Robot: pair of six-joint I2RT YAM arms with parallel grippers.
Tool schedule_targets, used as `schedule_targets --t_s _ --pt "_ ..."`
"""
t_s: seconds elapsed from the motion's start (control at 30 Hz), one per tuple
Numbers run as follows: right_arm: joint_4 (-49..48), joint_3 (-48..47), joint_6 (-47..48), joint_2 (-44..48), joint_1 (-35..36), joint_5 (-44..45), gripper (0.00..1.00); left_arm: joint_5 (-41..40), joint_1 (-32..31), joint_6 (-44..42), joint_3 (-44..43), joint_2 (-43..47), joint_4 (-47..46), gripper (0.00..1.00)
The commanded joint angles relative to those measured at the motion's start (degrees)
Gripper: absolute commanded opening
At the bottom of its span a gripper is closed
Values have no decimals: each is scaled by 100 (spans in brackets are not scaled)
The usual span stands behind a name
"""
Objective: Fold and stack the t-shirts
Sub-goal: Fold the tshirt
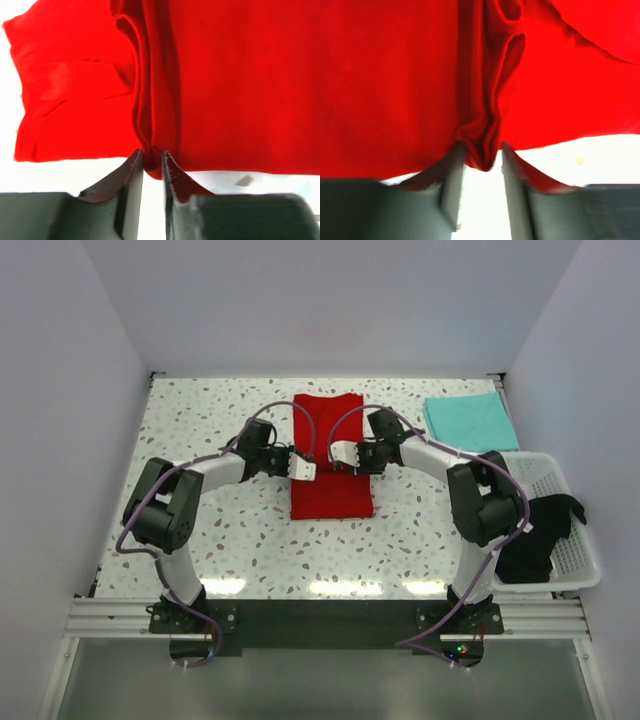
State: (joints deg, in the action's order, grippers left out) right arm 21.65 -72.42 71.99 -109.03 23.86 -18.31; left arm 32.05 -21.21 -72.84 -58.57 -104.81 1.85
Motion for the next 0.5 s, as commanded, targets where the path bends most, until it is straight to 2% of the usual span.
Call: schedule_targets --t_s 0.0,0.13,0.3,0.37,0.4,0.47 --pt "-389 -272 -254 180 -83 169 43 -59 152 436 -304 84 -501 27" --pt "-224 -430 -615 531 -144 152 49 37 354 1243 -427 460 -537 34" --pt "154 -684 -1526 1006 -162 125 54 117 486 2290 -489 980 -335 38" --pt "637 -852 -1967 1112 -153 29 54 318 495 2896 -489 1226 128 40" --pt "882 -1079 -2500 1112 -162 -58 53 423 495 3142 -489 1296 297 41" --pt "1673 -1300 -3091 1034 -162 -427 51 976 478 4125 -411 1472 614 48"
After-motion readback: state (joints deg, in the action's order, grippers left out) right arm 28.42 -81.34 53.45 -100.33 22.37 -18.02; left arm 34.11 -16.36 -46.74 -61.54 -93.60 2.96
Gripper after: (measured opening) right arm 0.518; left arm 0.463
